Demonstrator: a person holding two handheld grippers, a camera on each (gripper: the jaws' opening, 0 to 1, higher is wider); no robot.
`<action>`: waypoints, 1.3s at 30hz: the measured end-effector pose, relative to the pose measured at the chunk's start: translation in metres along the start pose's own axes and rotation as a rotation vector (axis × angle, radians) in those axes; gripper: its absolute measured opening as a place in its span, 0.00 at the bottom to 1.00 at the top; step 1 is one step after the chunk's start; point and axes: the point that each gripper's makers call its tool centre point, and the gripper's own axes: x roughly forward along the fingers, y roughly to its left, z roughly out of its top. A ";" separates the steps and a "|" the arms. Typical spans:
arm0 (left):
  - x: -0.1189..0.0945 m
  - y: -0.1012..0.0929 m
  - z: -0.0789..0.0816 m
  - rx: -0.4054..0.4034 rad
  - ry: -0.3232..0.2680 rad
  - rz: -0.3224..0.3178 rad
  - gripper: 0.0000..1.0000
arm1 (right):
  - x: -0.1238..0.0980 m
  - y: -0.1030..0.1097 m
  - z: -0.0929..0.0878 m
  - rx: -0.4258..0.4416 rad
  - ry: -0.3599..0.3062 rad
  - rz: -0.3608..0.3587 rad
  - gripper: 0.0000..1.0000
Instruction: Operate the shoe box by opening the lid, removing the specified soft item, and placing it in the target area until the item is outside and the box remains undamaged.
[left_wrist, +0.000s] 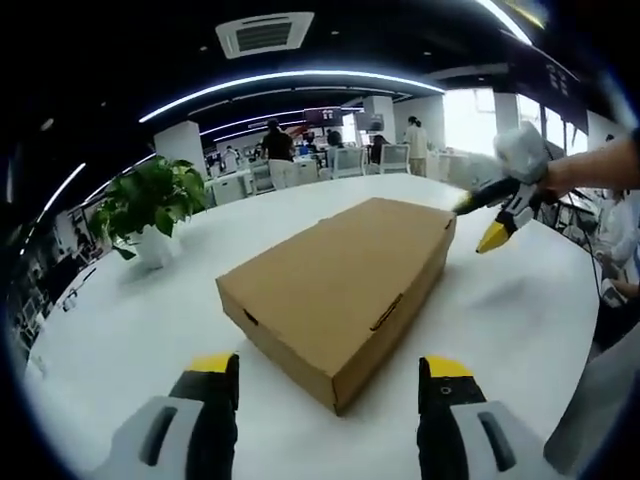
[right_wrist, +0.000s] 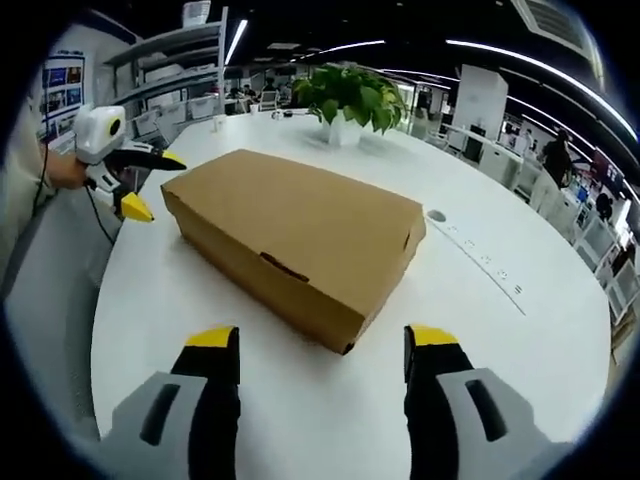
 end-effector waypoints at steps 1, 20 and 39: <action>0.002 0.001 0.002 -0.001 -0.004 0.004 0.72 | 0.001 -0.001 0.002 0.000 -0.003 0.000 0.59; 0.024 0.001 0.008 -0.035 0.008 0.031 0.64 | 0.020 -0.005 0.018 -0.033 -0.011 0.024 0.44; 0.025 0.002 0.006 -0.047 0.035 0.015 0.62 | 0.019 0.002 0.017 -0.004 0.023 -0.001 0.42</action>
